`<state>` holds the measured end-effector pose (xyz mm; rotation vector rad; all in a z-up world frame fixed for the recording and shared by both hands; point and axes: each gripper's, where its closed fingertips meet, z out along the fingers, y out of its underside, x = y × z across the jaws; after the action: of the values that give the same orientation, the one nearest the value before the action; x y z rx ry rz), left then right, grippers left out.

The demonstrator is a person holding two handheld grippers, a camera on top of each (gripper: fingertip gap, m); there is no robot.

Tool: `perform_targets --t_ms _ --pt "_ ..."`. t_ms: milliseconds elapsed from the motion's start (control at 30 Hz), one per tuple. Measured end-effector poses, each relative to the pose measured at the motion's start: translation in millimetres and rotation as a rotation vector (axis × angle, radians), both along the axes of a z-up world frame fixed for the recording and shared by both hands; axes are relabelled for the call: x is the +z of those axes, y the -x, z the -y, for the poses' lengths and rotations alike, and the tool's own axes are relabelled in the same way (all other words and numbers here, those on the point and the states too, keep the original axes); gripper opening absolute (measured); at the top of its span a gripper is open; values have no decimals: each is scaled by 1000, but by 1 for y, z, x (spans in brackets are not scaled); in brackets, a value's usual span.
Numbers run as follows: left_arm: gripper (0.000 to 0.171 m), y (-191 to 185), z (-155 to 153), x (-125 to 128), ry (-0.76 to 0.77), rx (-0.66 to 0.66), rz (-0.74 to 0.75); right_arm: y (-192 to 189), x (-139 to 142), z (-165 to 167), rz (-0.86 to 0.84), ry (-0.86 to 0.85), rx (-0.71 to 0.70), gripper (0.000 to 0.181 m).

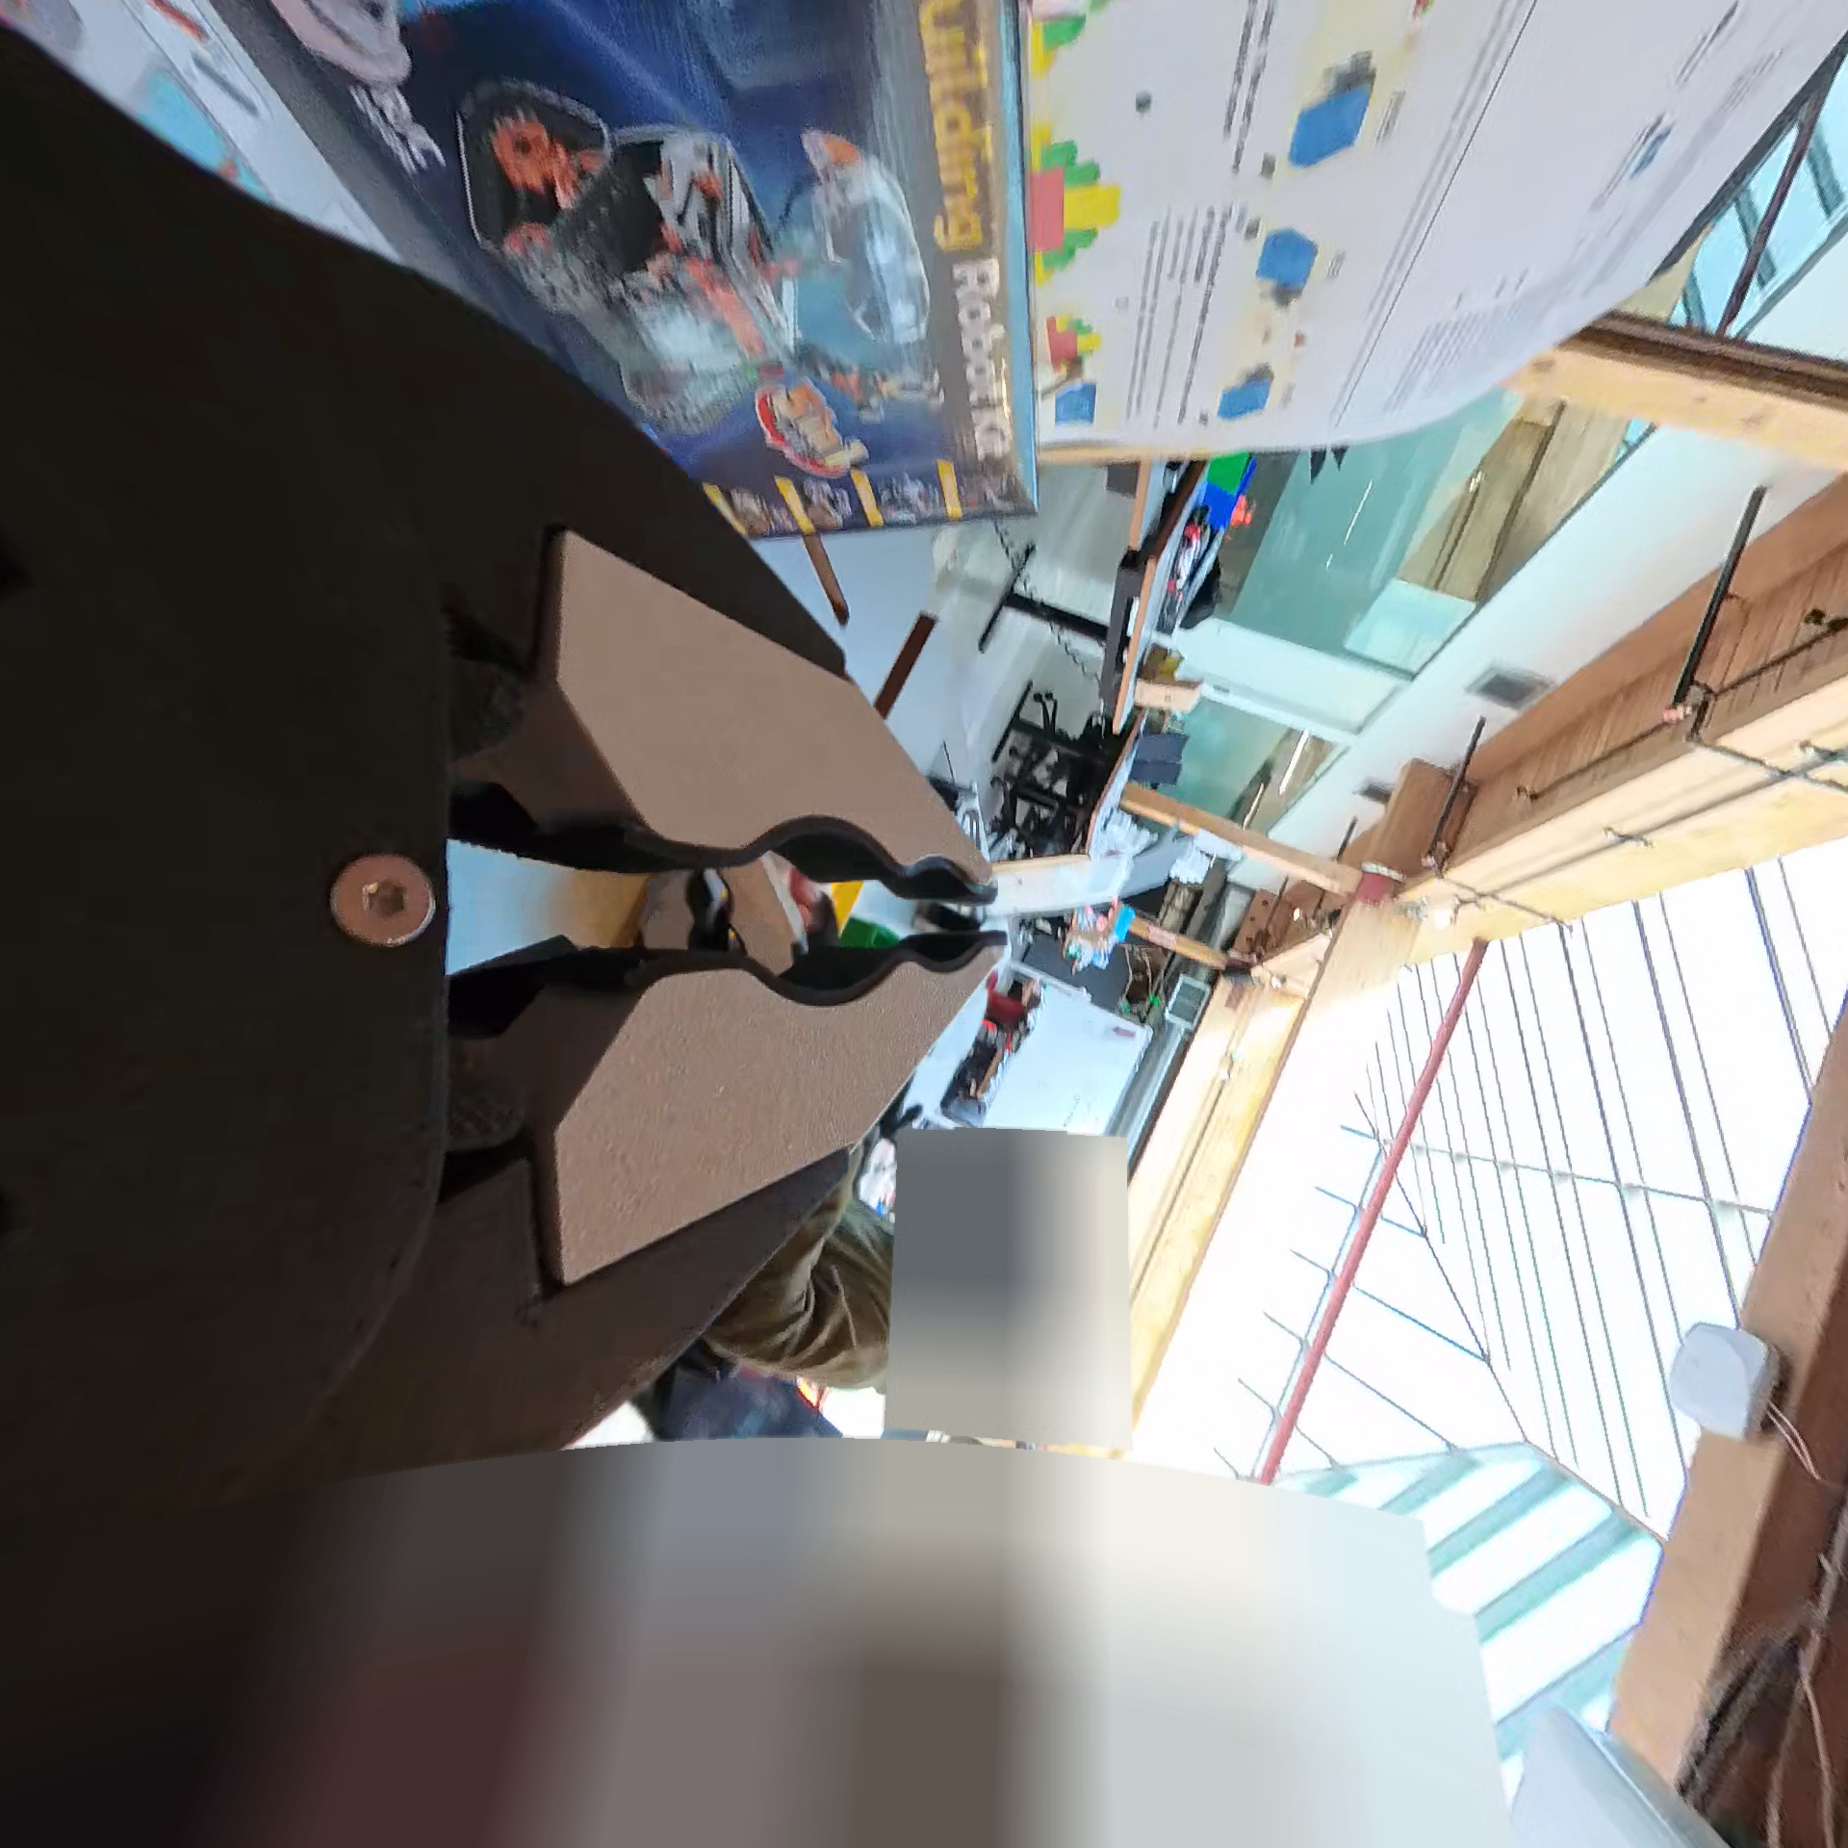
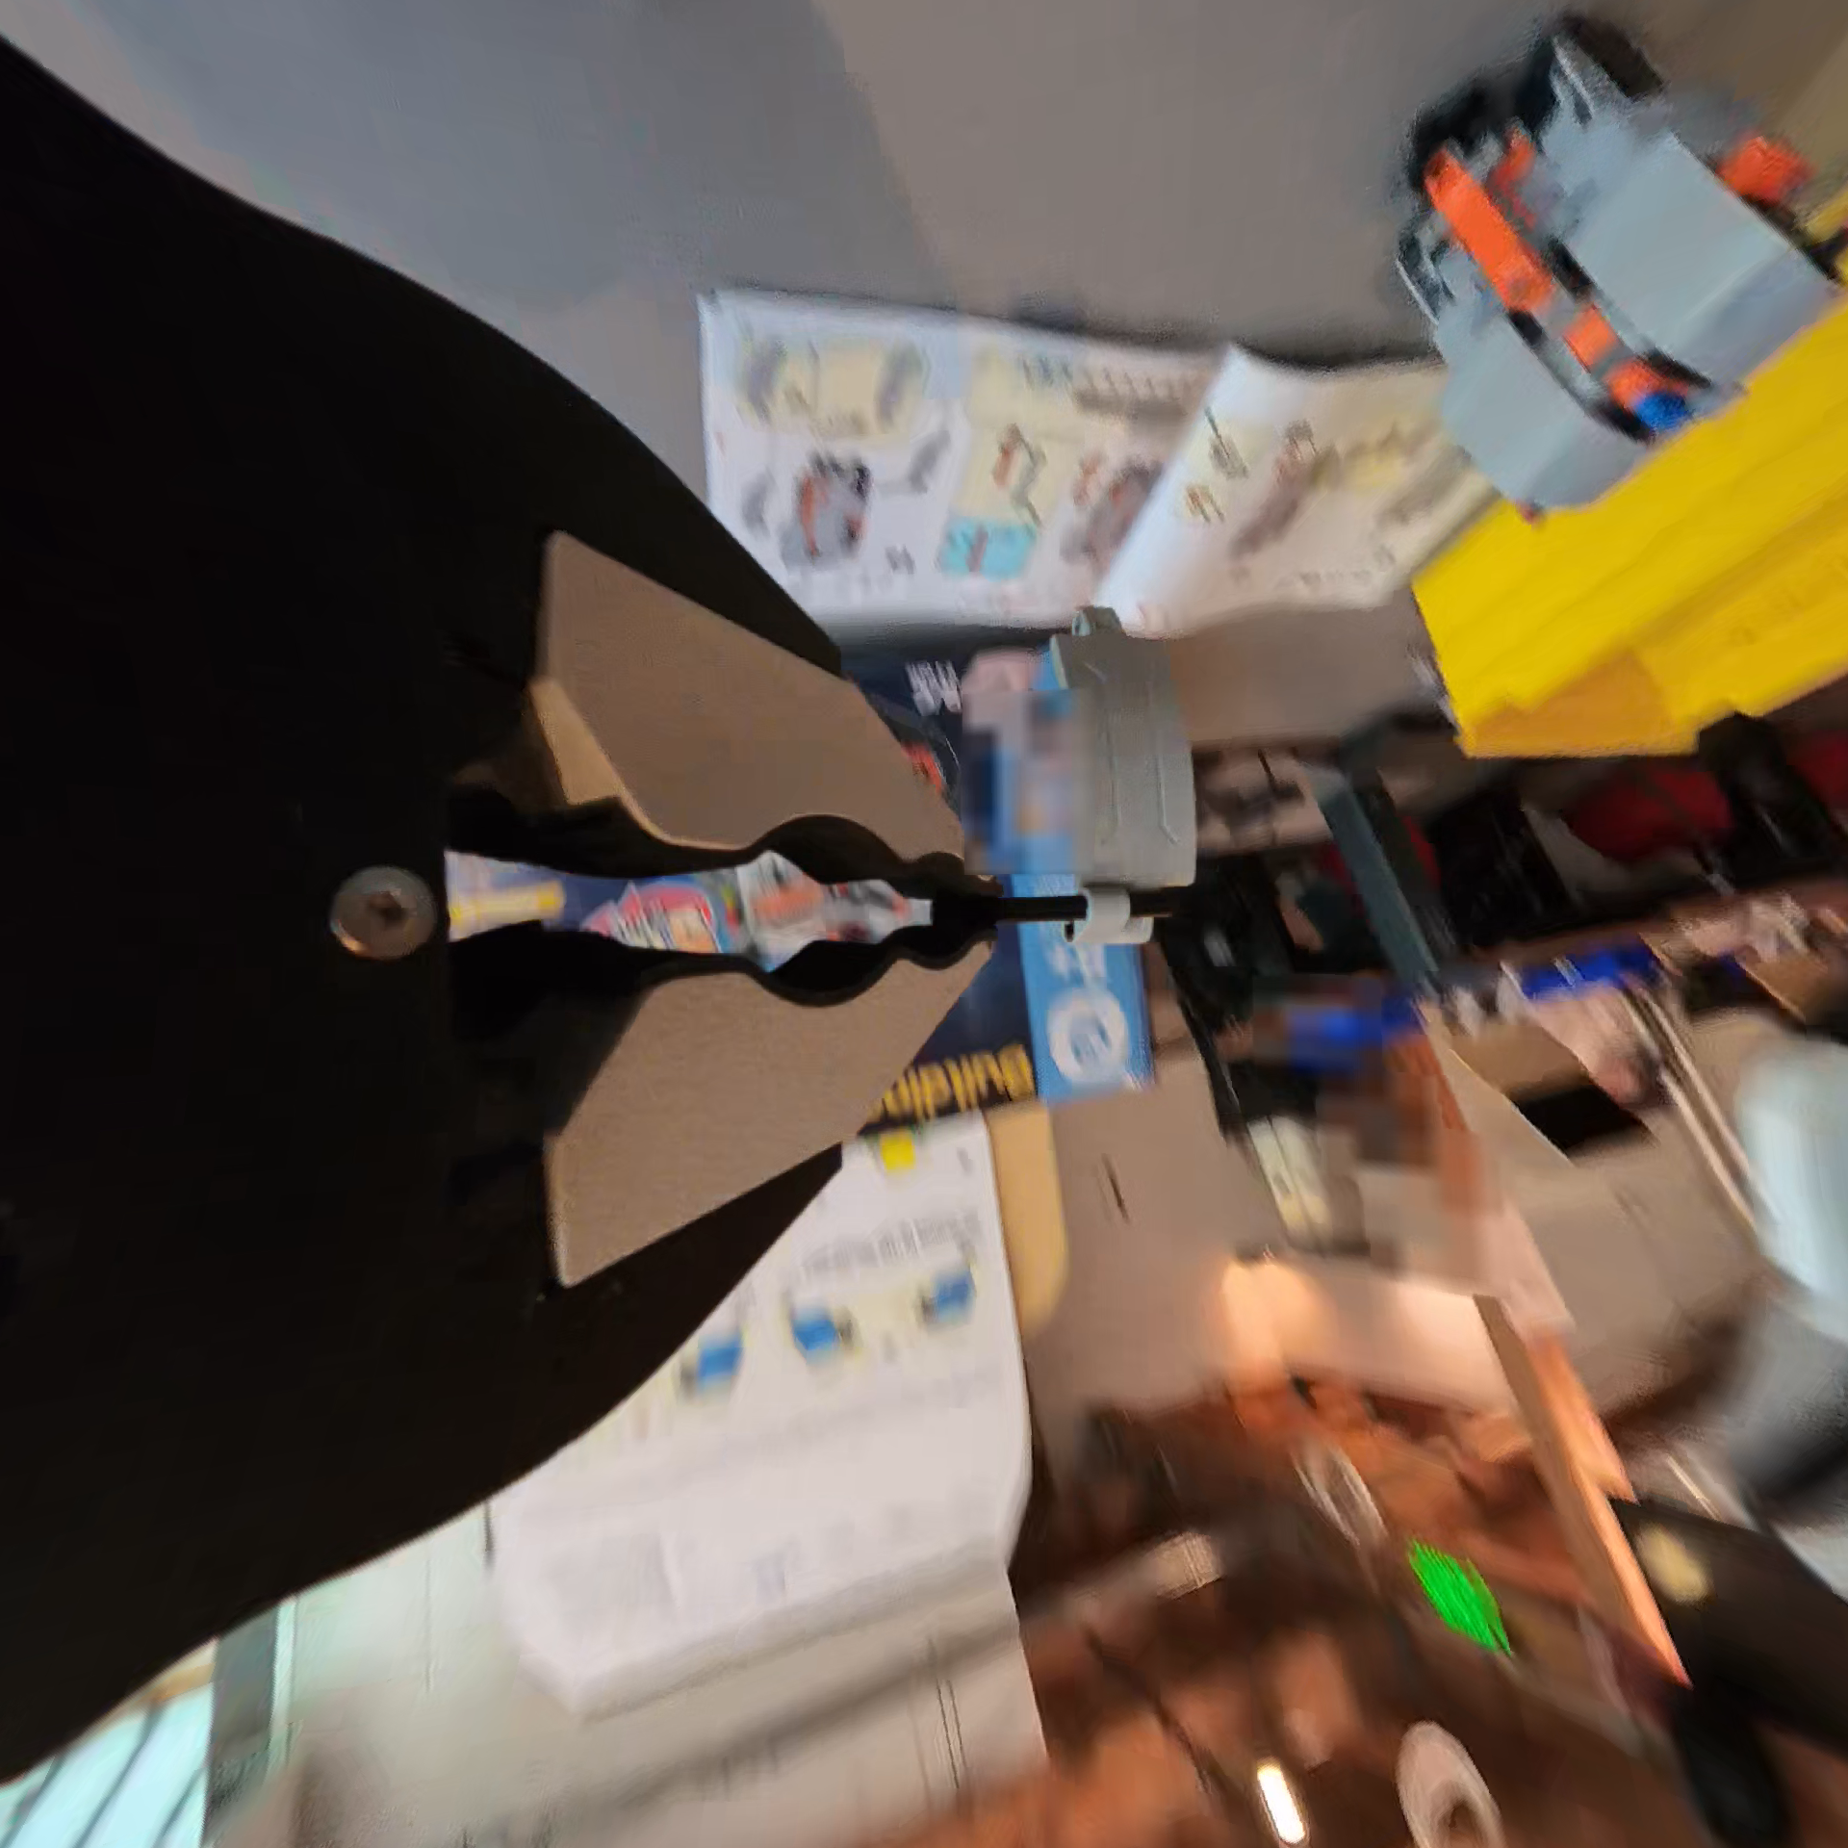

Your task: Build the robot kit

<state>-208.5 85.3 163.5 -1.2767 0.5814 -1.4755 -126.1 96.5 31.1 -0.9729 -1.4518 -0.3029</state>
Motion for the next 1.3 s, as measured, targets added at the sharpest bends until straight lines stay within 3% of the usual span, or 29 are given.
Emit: perform_targets --t_ms 67,167,333,500,700,900,1100,1300 --pt "3 2 -7 -4 -3 41 -16 -4 -37 -14 50 158 -17 1" --pt "4 1 -11 -10 -1 67 -66 -2 -56 -22 36 229 0 1" --pt "9 -4 -19 -26 -14 137 -200 -3 -44 -19 6 231 5 1" --pt "12 -20 -15 -45 -15 96 -327 -5 -36 -16 1 221 -4 1" --pt "22 -41 -9 -72 -150 104 -565 -3 -28 -7 23 210 1 1" --pt "32 -40 -31 -119 -233 252 -933 -11 -35 -13 92 196 -48 1" --pt "24 5 -76 -158 -361 618 -1433 -25 -52 -26 130 229 -96 1" --pt "26 13 -92 -201 -337 628 -1680 -38 -58 -34 128 257 -124 1"
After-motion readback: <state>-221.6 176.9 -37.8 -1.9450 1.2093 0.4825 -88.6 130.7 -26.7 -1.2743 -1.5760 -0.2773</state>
